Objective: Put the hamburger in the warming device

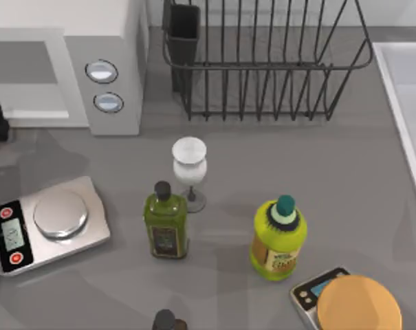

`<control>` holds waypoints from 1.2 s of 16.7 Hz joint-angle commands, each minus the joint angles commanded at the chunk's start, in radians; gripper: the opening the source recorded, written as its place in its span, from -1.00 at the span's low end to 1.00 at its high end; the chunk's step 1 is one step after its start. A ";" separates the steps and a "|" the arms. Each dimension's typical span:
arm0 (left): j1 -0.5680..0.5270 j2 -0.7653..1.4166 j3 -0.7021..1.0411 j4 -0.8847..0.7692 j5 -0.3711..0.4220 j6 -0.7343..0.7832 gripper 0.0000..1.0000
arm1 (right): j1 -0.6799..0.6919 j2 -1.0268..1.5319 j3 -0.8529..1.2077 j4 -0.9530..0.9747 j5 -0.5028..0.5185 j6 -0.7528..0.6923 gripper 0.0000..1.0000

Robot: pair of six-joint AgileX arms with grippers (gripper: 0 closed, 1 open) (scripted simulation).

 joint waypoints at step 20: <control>0.200 -0.270 -0.324 0.125 0.214 0.120 1.00 | 0.000 0.000 0.000 0.000 0.000 0.000 1.00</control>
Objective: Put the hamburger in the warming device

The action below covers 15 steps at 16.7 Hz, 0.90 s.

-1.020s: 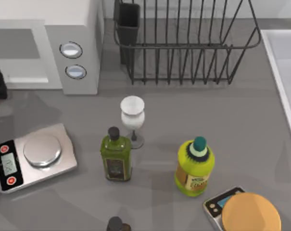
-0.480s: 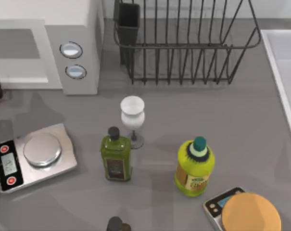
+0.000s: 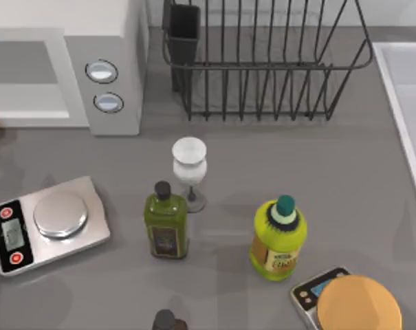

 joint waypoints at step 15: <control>0.180 -0.225 -0.402 0.032 0.128 0.041 1.00 | 0.000 0.000 0.000 0.000 0.000 0.000 1.00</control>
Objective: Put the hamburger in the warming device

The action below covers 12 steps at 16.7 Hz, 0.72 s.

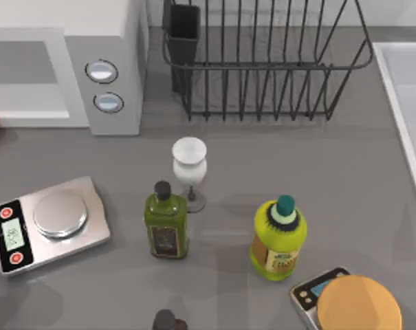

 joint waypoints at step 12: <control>0.009 -0.281 0.123 -0.334 -0.022 -0.012 1.00 | 0.000 0.000 0.000 0.000 0.000 0.000 1.00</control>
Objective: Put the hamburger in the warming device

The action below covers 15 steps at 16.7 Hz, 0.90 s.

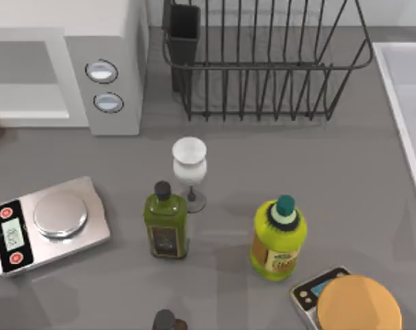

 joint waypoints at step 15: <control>-0.016 -0.407 0.148 -0.619 0.015 0.003 1.00 | 0.000 0.000 0.000 0.000 0.000 0.000 1.00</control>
